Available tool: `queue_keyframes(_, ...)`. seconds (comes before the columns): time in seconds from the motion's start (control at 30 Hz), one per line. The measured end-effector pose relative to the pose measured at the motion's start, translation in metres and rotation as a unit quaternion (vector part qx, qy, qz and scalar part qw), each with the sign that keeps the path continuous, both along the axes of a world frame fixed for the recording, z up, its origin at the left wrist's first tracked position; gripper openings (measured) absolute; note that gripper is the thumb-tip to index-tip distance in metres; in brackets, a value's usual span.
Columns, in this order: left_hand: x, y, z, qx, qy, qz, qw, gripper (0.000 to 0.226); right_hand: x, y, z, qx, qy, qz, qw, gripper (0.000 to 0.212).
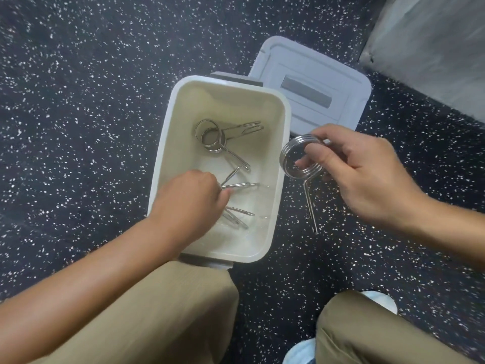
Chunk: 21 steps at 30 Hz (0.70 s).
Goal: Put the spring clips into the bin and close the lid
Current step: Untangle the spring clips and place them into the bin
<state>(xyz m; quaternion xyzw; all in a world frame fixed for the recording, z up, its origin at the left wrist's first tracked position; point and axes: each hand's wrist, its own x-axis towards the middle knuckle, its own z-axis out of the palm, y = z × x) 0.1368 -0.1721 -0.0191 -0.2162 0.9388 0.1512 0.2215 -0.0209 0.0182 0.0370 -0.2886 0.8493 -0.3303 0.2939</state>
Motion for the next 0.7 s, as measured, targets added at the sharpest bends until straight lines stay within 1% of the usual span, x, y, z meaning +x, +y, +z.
queue_keyframes(0.13,0.006,-0.008,0.016,0.031,0.035,0.038,0.998,0.044,-0.013,-0.027,0.016,0.022,0.066,0.079,0.994,0.028)
queue_keyframes(0.23,0.008,-0.015,0.025,0.057,0.071,0.053,0.994,0.042,-0.018,-0.052,0.016,0.016,0.142,0.139,0.98,0.028)
queue_keyframes(0.37,0.008,-0.026,0.035,0.063,0.131,0.068,0.987,0.041,-0.019,-0.095,0.001,0.044,0.174,0.165,0.97,0.03)
queue_keyframes(0.43,0.008,-0.032,0.037,0.063,0.147,0.077,0.984,0.039,-0.015,-0.119,-0.008,0.06,0.206,0.172,0.961,0.029)
queue_keyframes(0.6,0.016,-0.047,0.037,0.064,0.157,0.099,0.981,0.045,-0.002,-0.163,-0.042,0.141,0.301,0.223,0.916,0.02)
queue_keyframes(0.67,0.021,-0.052,0.035,0.058,0.159,0.099,0.981,0.047,0.0,-0.17,-0.06,0.178,0.336,0.25,0.89,0.013)
queue_keyframes(0.7,0.023,-0.053,0.035,0.057,0.159,0.1,0.981,0.046,0.0,-0.172,-0.07,0.192,0.347,0.266,0.878,0.015)
